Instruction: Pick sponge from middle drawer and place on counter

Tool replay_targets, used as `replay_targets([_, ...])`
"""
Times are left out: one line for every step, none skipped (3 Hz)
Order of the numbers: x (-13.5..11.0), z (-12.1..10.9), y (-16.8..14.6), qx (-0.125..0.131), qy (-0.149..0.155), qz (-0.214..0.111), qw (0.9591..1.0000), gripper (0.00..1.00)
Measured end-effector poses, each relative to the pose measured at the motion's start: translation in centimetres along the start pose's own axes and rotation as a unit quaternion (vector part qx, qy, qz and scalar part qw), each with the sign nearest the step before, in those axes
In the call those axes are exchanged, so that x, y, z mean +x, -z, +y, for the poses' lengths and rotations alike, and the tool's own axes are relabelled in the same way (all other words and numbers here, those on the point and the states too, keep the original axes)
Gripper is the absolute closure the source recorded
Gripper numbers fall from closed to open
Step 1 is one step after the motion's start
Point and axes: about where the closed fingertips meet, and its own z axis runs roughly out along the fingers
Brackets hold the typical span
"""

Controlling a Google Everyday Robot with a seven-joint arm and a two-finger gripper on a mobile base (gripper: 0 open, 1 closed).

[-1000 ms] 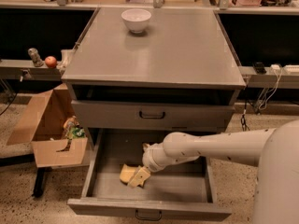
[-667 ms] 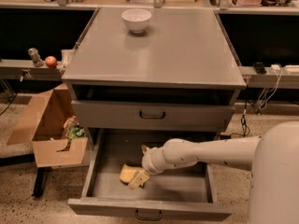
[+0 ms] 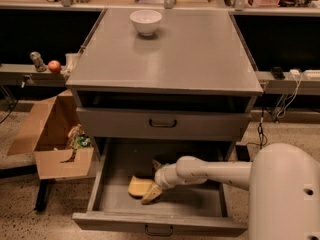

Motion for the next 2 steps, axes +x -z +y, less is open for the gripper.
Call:
replay_targets([0.74, -0.38, -0.91, -0.002, 0.0, 0.001, 1.0, 0.25])
replay_targets([0.24, -0.4, -0.41, -0.002, 0.001, 0.001, 1.0, 0.48])
